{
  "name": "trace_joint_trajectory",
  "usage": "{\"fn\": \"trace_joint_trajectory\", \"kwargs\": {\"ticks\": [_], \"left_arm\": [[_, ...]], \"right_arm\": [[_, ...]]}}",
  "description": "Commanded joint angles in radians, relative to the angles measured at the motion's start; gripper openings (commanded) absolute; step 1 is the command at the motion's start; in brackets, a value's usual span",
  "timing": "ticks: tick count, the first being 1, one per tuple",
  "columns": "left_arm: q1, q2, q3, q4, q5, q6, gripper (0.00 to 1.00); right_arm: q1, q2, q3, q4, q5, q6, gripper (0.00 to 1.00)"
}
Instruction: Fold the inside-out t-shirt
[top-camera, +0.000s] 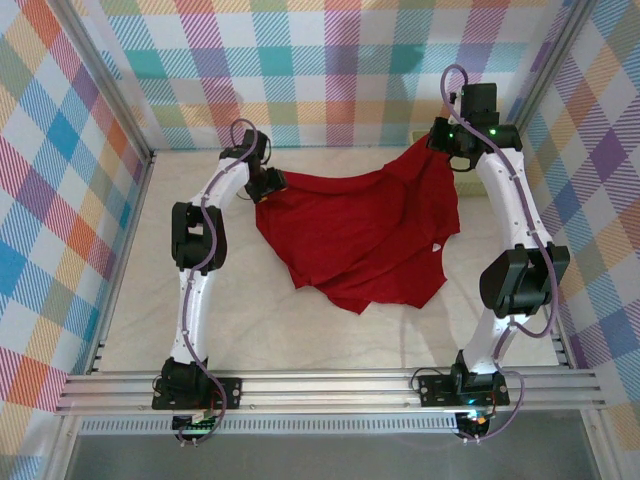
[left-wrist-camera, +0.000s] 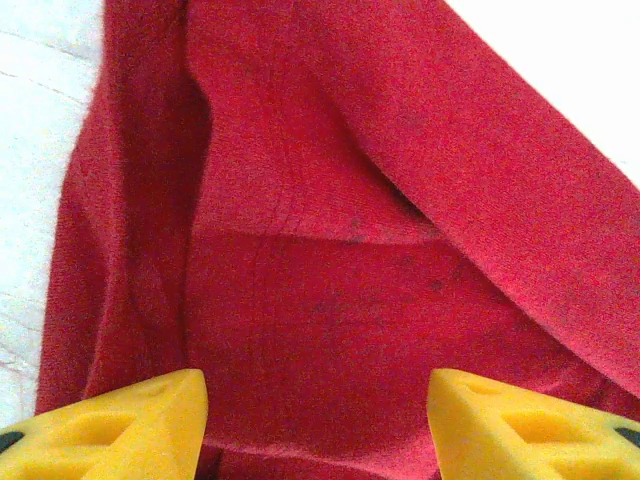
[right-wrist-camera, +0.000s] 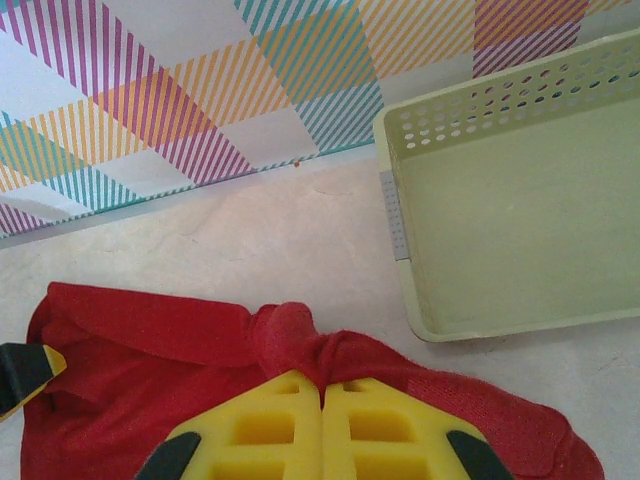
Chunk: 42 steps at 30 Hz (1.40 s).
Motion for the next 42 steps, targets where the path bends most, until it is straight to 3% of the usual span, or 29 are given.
{"fn": "trace_joint_trajectory", "kwargs": {"ticks": [1, 7, 12, 17, 27, 32, 35, 42], "left_arm": [[0.009, 0.004, -0.001, 0.004, -0.036, -0.029, 0.63], [0.013, 0.034, 0.019, 0.002, -0.023, -0.038, 0.66], [0.012, 0.066, 0.054, -0.007, -0.005, -0.045, 0.59], [0.013, 0.076, 0.064, 0.005, 0.002, -0.047, 0.42], [0.021, 0.077, 0.175, -0.042, -0.105, 0.024, 0.21], [0.034, 0.088, 0.214, -0.031, -0.09, 0.051, 0.1], [0.039, 0.097, 0.239, -0.062, -0.071, 0.057, 0.12], [0.036, 0.037, 0.113, -0.067, -0.096, 0.01, 0.33]], "right_arm": [[0.007, -0.01, -0.011, 0.027, 0.008, -0.017, 0.0], [0.007, -0.014, -0.016, 0.03, 0.009, -0.018, 0.0], [0.007, -0.015, -0.016, 0.026, 0.011, -0.02, 0.0], [0.007, -0.015, -0.016, 0.024, 0.012, -0.021, 0.0], [0.007, -0.027, -0.02, 0.019, 0.023, -0.027, 0.0], [0.007, -0.034, -0.025, 0.02, 0.027, -0.028, 0.0], [0.007, -0.041, -0.025, 0.019, 0.032, -0.031, 0.0], [0.007, -0.041, -0.028, 0.019, 0.032, -0.028, 0.0]]}}
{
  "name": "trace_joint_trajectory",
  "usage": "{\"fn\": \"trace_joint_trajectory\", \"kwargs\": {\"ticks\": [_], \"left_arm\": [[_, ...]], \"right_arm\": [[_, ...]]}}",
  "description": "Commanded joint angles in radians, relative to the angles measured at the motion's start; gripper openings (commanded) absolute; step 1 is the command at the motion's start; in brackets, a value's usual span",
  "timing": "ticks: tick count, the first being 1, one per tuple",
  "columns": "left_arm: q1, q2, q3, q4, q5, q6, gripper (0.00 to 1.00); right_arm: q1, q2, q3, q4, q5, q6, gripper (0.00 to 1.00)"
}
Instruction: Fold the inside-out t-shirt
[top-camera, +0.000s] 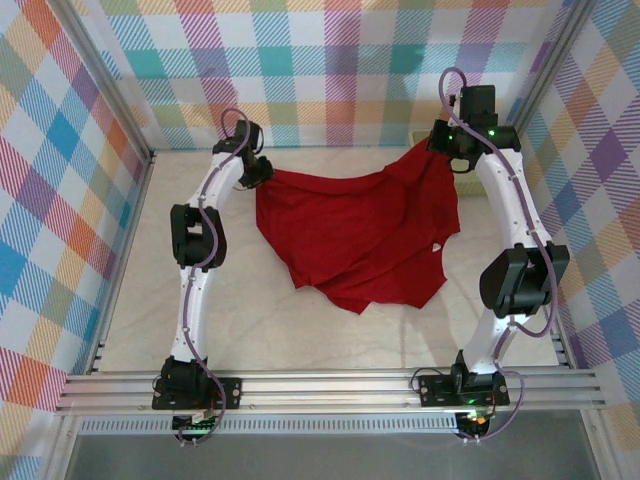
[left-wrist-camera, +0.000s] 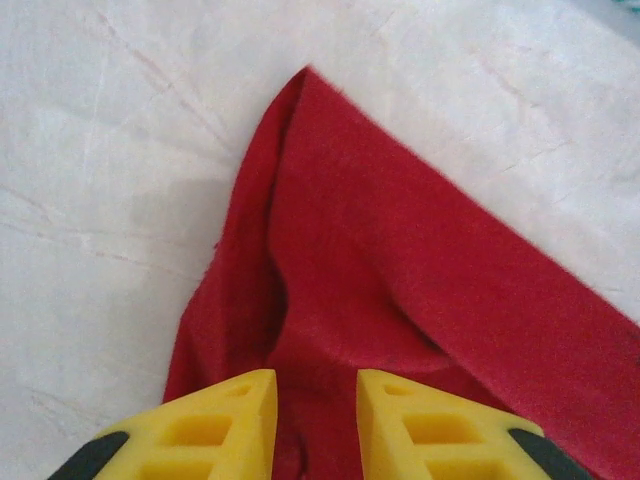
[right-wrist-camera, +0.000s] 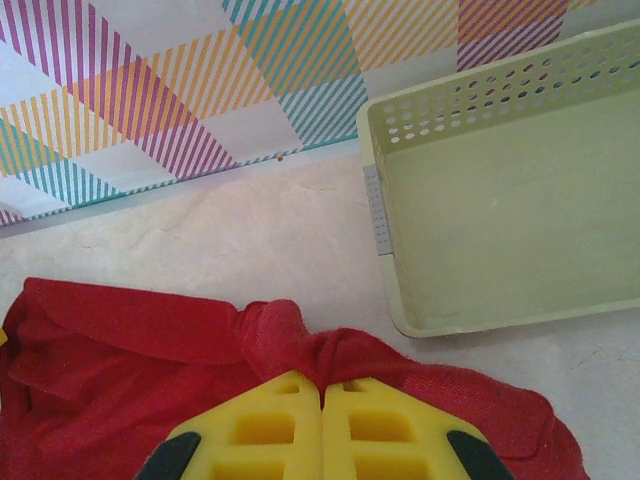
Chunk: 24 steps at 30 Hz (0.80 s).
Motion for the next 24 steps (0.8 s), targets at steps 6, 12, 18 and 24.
{"fn": "trace_joint_trajectory", "kwargs": {"ticks": [6, 12, 18, 24], "left_arm": [[0.003, -0.022, -0.081, -0.007, 0.038, -0.051, 0.34], [0.004, 0.005, -0.065, -0.001, 0.061, -0.058, 0.32], [0.001, 0.012, -0.065, 0.007, 0.075, -0.063, 0.27], [0.0, 0.026, -0.041, 0.004, 0.064, -0.064, 0.16]], "right_arm": [[0.007, -0.043, -0.018, 0.019, 0.004, -0.009, 0.0], [0.007, -0.047, -0.03, 0.025, 0.007, -0.01, 0.0], [0.006, -0.045, -0.031, 0.024, 0.007, -0.011, 0.0], [0.006, -0.043, -0.029, 0.022, 0.005, -0.011, 0.0]]}}
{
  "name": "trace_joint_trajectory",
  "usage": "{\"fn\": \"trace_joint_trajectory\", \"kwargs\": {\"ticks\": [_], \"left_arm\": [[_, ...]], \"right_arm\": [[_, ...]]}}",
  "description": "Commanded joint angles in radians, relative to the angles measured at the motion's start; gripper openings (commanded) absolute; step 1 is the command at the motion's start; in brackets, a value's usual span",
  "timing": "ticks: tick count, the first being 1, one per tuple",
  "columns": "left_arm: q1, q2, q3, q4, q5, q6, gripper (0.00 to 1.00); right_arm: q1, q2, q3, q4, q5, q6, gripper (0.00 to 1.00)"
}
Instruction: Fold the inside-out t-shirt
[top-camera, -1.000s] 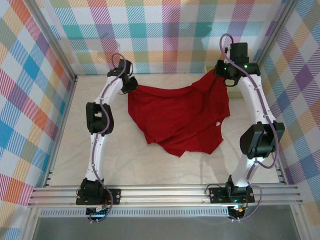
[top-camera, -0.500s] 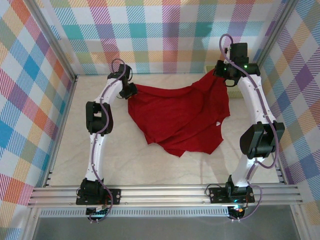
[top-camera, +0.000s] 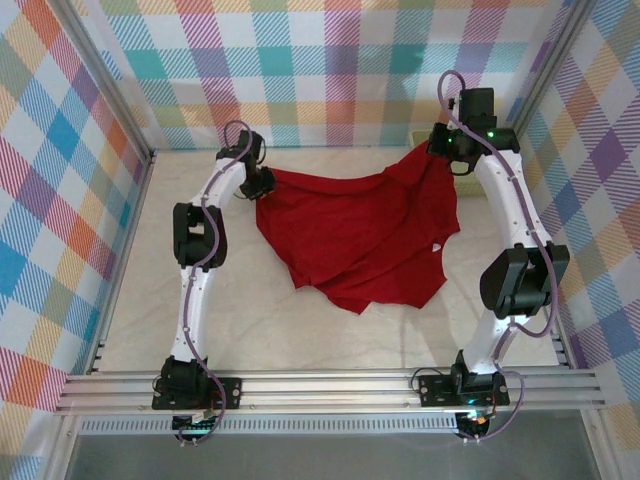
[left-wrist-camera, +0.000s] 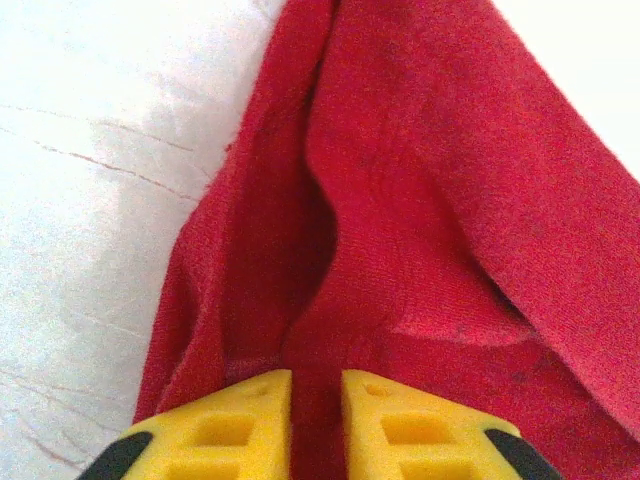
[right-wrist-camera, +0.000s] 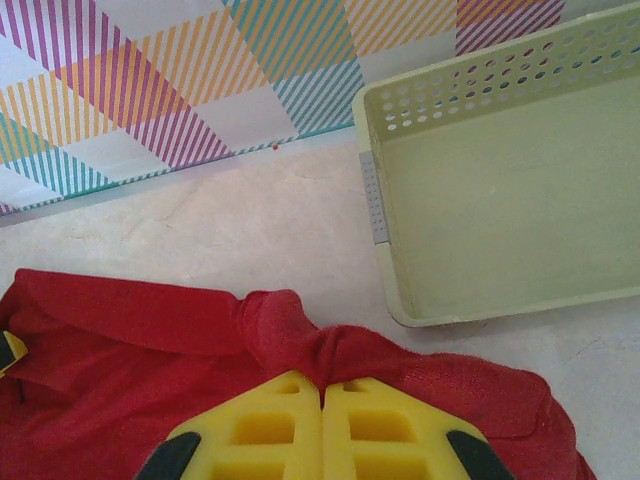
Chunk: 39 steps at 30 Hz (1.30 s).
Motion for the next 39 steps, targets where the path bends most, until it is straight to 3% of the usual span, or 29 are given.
{"fn": "trace_joint_trajectory", "kwargs": {"ticks": [1, 5, 12, 20, 25, 30, 34, 39], "left_arm": [[-0.001, 0.017, 0.043, -0.003, 0.009, -0.004, 0.14], [0.003, 0.025, 0.108, -0.03, -0.014, 0.004, 0.0], [0.078, -0.169, 0.233, -0.067, -0.025, 0.051, 0.0], [0.229, -0.48, 0.229, -0.031, 0.189, -0.018, 0.0], [0.309, -0.633, 0.224, 0.017, 0.314, -0.08, 0.0], [0.314, -0.78, 0.184, 0.036, 0.337, -0.057, 0.0], [0.272, -0.887, -0.014, 0.131, 0.282, -0.015, 0.0], [0.209, -0.719, 0.049, -0.09, 0.174, 0.059, 0.0]], "right_arm": [[0.007, -0.039, -0.003, 0.019, 0.007, -0.01, 0.0], [0.006, -0.048, 0.013, 0.011, 0.023, -0.013, 0.0], [-0.034, -0.065, 0.232, -0.088, 0.005, -0.009, 0.0], [-0.096, -0.122, 0.433, -0.127, -0.01, 0.007, 0.0], [-0.178, -0.228, 0.45, -0.062, -0.07, 0.036, 0.0], [-0.185, -0.346, 0.429, 0.029, -0.214, 0.026, 0.0], [-0.183, -0.407, 0.333, 0.117, -0.347, 0.077, 0.0], [-0.155, -0.36, 0.24, 0.117, -0.366, 0.108, 0.0]]}}
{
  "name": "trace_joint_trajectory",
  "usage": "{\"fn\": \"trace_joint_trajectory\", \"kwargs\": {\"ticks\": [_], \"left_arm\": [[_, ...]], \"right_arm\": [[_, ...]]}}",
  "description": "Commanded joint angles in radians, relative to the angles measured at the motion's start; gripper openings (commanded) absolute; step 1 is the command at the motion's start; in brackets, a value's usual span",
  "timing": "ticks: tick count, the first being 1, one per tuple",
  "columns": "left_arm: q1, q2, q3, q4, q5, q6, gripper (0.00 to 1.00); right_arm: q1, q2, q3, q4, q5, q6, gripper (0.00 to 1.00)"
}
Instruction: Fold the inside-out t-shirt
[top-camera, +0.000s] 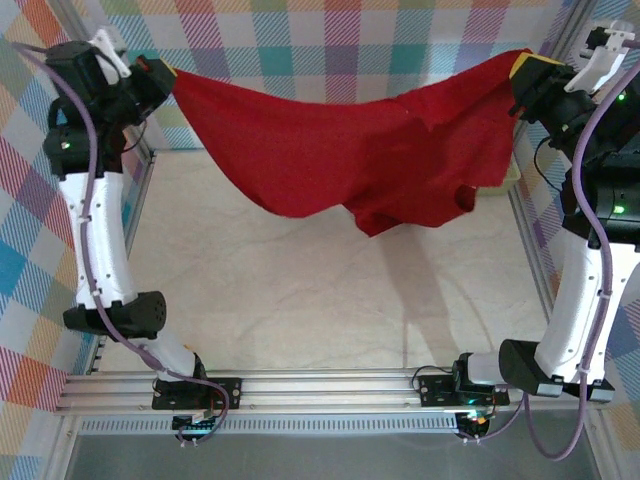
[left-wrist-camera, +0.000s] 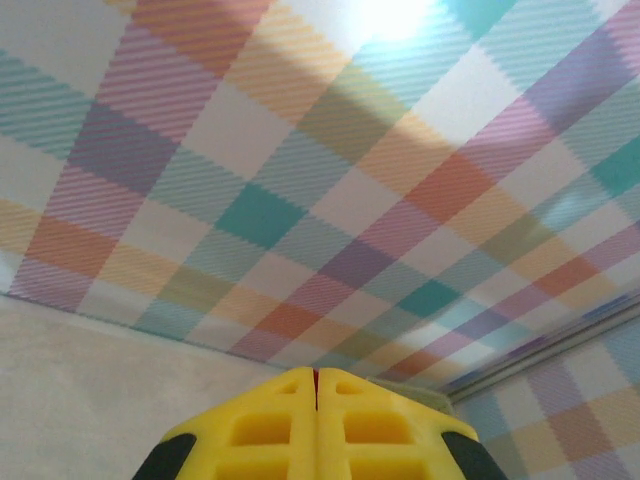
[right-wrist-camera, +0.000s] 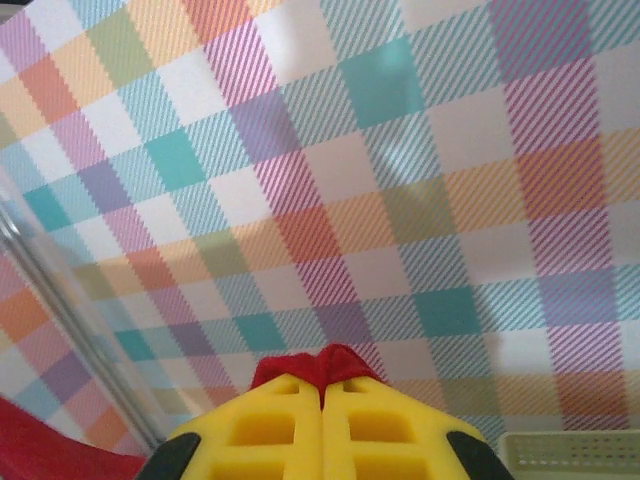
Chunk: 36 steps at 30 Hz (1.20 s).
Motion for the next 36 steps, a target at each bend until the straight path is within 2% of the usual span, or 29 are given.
{"fn": "trace_joint_trajectory", "kwargs": {"ticks": [1, 5, 7, 12, 15, 18, 20, 22, 26, 29, 32, 34, 36], "left_arm": [[-0.023, 0.196, 0.066, -0.208, -0.08, 0.05, 0.0], [-0.033, 0.468, 0.327, -0.434, -0.138, 0.071, 0.0], [-0.03, 0.536, 0.402, -0.457, -0.136, 0.059, 0.0], [-0.012, 0.552, 0.395, -0.269, -0.109, 0.025, 0.0], [0.022, 0.544, 0.397, -0.092, -0.053, -0.031, 0.0], [0.077, 0.54, 0.445, 0.101, 0.035, -0.145, 0.0], [0.107, 0.535, 0.519, 0.198, 0.049, -0.186, 0.0], [0.132, 0.487, 0.54, 0.299, 0.046, -0.196, 0.0], [0.164, 0.339, 0.474, 0.448, 0.036, -0.158, 0.0], [0.17, 0.277, 0.434, 0.426, 0.071, -0.092, 0.0], [0.172, 0.235, 0.358, 0.351, 0.14, -0.029, 0.0], [0.162, 0.183, 0.244, 0.301, 0.196, 0.022, 0.0], [0.126, 0.082, 0.029, 0.28, 0.211, 0.104, 0.0]], "right_arm": [[0.028, 0.107, -0.048, 0.019, -0.023, 0.03, 0.0], [0.08, 0.254, 0.026, -0.057, 0.024, -0.001, 0.0], [0.096, 0.345, 0.11, -0.082, 0.024, -0.006, 0.0], [0.109, 0.607, 0.449, -0.127, -0.007, 0.004, 0.0], [0.108, 0.687, 0.547, -0.018, -0.038, 0.034, 0.0], [0.095, 0.684, 0.527, 0.179, -0.068, 0.108, 0.0], [0.084, 0.677, 0.54, 0.294, -0.08, 0.165, 0.0], [0.074, 0.656, 0.545, 0.402, -0.081, 0.195, 0.0], [0.072, 0.594, 0.546, 0.557, -0.063, 0.178, 0.0], [0.072, 0.554, 0.543, 0.545, -0.084, 0.127, 0.0], [0.072, 0.506, 0.471, 0.468, -0.167, 0.094, 0.0], [0.074, 0.449, 0.335, 0.428, -0.245, 0.079, 0.0], [0.082, 0.353, 0.112, 0.432, -0.286, 0.072, 0.0]]}}
